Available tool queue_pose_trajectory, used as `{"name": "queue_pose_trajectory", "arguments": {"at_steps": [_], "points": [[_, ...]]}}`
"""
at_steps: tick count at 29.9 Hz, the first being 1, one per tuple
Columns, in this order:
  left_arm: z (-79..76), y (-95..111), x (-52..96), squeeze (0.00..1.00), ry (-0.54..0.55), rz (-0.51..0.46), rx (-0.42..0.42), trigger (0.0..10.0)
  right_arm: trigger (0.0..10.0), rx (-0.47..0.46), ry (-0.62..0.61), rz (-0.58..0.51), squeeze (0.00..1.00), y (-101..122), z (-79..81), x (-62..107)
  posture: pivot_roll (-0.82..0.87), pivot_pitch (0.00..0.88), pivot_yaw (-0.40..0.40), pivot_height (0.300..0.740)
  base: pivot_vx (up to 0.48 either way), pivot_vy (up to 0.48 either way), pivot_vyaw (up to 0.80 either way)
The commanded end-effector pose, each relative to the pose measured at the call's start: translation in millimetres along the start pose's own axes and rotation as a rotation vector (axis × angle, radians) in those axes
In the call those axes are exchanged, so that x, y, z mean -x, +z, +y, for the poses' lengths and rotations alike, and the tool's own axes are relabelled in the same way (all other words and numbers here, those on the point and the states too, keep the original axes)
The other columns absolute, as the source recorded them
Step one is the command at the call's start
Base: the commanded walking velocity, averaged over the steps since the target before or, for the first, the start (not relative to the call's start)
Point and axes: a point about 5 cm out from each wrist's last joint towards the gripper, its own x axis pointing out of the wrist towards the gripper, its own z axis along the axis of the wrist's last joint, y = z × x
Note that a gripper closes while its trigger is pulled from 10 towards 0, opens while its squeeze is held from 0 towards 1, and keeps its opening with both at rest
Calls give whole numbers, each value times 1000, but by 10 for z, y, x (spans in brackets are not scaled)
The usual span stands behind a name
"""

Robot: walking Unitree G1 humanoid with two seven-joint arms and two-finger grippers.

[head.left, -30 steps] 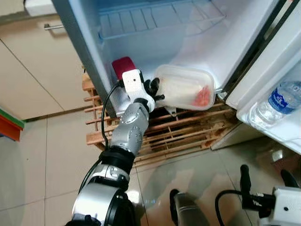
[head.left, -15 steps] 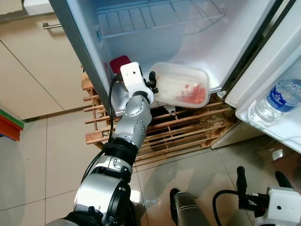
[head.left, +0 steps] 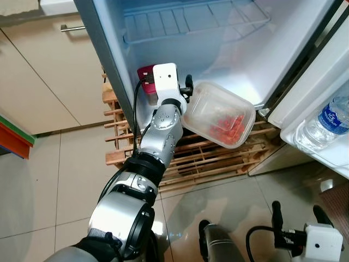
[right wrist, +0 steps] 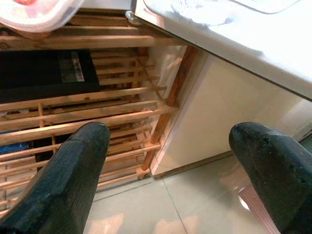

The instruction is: Restocking fridge

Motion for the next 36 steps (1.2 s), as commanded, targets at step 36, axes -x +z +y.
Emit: {"name": "queue_pose_trajectory", "arguments": {"at_steps": [36], "points": [[458, 348, 785, 0, -381, -231, -324, 10000, 10000, -163, -69, -346, 0, 807, 251, -960, -53, 103, 67, 740, 0, 0, 0]]}}
